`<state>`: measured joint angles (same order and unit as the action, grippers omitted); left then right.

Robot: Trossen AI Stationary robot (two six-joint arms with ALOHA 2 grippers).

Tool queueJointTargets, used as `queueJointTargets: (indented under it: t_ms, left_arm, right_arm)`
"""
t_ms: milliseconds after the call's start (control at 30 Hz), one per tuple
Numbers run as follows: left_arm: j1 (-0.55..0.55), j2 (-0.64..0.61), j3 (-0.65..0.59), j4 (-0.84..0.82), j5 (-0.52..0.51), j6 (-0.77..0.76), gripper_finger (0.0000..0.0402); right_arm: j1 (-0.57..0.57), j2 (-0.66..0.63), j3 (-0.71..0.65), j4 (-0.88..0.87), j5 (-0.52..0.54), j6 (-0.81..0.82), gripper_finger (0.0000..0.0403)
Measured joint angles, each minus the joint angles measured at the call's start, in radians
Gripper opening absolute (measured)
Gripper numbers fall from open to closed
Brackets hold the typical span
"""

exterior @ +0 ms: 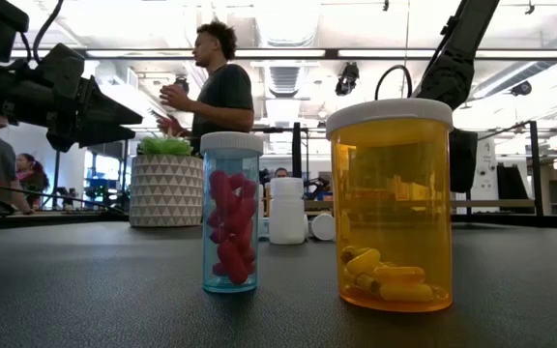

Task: Pick and place medicine bottles onto shelf by color
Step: Put the top pink pill bottle on the shelf

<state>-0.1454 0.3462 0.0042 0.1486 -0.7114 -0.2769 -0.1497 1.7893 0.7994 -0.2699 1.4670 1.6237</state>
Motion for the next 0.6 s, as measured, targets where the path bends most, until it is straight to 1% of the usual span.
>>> queueJointTargets:
  t_ms: [133, 300, 400, 600]
  left_arm:
    - [0.0, 0.0, 0.0, 0.0, 0.0, 0.0, 0.027]
    - [0.0, 0.0, 0.0, 0.0, 0.0, 0.0, 0.027]
    - [0.0, 0.0, 0.0, 0.0, 0.0, 0.0, 0.027]
    - [0.0, 0.0, 0.0, 0.0, 0.0, 0.0, 0.027]
  right_arm:
    - [0.0, 0.0, 0.0, 0.003, 0.0, -0.004, 0.013]
    - [0.0, 0.0, 0.0, 0.016, -0.001, -0.054, 0.0134]
    - [0.0, 0.001, -0.001, 0.017, -0.022, -0.061, 0.0143]
    - [0.001, 0.002, -0.001, 0.017, -0.023, -0.064, 0.017]
